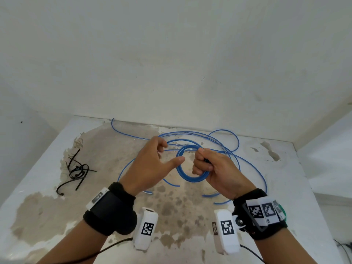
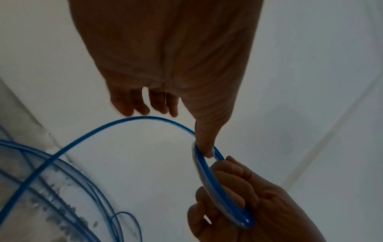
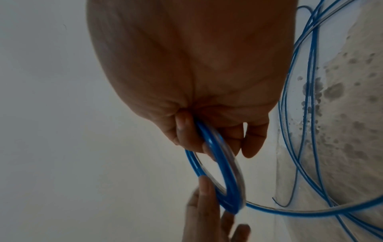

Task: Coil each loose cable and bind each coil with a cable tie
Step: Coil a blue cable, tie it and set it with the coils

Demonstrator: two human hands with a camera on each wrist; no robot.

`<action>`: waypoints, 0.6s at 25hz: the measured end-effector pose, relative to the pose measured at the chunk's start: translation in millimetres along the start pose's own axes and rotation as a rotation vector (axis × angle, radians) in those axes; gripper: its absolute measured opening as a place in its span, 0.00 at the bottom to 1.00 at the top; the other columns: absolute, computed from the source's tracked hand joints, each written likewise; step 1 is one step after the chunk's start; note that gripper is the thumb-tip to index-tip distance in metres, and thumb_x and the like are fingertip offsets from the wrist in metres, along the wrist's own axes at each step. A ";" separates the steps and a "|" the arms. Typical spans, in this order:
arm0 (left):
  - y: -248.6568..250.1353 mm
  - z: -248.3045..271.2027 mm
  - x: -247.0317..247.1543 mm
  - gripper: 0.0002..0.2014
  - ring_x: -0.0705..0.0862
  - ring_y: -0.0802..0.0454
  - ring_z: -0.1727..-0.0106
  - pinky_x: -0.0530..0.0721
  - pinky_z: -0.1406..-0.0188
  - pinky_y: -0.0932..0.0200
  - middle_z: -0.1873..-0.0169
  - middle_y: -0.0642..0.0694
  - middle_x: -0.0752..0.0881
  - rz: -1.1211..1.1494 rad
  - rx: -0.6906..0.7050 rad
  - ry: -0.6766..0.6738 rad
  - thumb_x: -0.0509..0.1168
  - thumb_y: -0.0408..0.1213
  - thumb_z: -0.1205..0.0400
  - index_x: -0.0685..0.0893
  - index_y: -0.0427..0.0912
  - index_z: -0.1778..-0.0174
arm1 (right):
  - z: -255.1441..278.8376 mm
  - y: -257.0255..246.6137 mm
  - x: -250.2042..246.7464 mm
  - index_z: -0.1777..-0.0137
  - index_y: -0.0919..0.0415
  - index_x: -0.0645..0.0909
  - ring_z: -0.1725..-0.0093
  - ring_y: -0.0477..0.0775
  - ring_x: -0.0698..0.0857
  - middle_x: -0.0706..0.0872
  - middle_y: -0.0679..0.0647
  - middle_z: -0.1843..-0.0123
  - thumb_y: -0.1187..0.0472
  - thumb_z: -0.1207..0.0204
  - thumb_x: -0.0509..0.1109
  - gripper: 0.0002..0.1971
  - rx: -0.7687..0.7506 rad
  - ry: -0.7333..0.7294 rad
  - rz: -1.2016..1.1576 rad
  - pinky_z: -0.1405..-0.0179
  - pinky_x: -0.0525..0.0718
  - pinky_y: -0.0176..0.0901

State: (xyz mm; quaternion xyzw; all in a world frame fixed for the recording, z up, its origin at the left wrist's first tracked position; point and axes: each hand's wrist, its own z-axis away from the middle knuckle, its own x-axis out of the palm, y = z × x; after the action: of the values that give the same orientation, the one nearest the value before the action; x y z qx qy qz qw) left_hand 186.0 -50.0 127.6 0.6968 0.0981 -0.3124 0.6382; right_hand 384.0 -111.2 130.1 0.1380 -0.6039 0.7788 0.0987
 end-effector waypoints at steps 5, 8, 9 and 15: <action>0.9 -7.7 -6.1 0.27 0.78 0.74 0.35 0.74 0.29 0.68 0.37 0.68 0.83 -0.089 0.195 -0.191 0.74 0.54 0.22 0.80 0.55 0.27 | 1.6 -5.5 0.2 0.61 0.60 0.70 0.63 0.58 0.54 0.59 0.48 0.73 0.60 0.09 0.52 0.17 0.027 0.014 -0.028 0.59 0.70 0.46; 7.9 -4.8 2.7 0.13 0.90 0.67 0.51 0.85 0.46 0.69 0.51 0.54 0.93 0.235 0.020 -0.211 0.72 0.44 0.17 0.89 0.47 0.37 | -1.7 -4.3 -0.9 0.61 0.61 0.71 0.67 0.53 0.57 0.60 0.48 0.73 0.60 0.09 0.53 0.17 0.005 0.070 -0.039 0.60 0.69 0.46; 9.2 -2.4 6.7 0.11 0.91 0.63 0.54 0.86 0.49 0.67 0.53 0.50 0.94 0.339 -0.044 -0.206 0.71 0.41 0.17 0.90 0.44 0.40 | -2.1 -3.3 -0.9 0.60 0.61 0.72 0.66 0.54 0.57 0.60 0.48 0.73 0.59 0.08 0.54 0.17 0.001 0.079 -0.034 0.60 0.69 0.46; 11.0 5.0 11.8 0.14 0.92 0.49 0.47 0.90 0.47 0.55 0.48 0.44 0.93 0.724 -0.346 -0.281 0.71 0.42 0.18 0.87 0.40 0.40 | -1.4 0.9 5.3 0.56 0.62 0.76 0.65 0.56 0.58 0.59 0.48 0.73 0.49 0.08 0.53 0.21 0.023 0.154 0.069 0.57 0.72 0.46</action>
State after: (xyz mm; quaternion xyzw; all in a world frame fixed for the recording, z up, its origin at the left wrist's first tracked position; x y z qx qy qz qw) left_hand 199.6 -59.6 130.1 0.5195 -0.1896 -0.1389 0.8215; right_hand 378.5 -110.1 130.8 0.0579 -0.5899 0.7970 0.1160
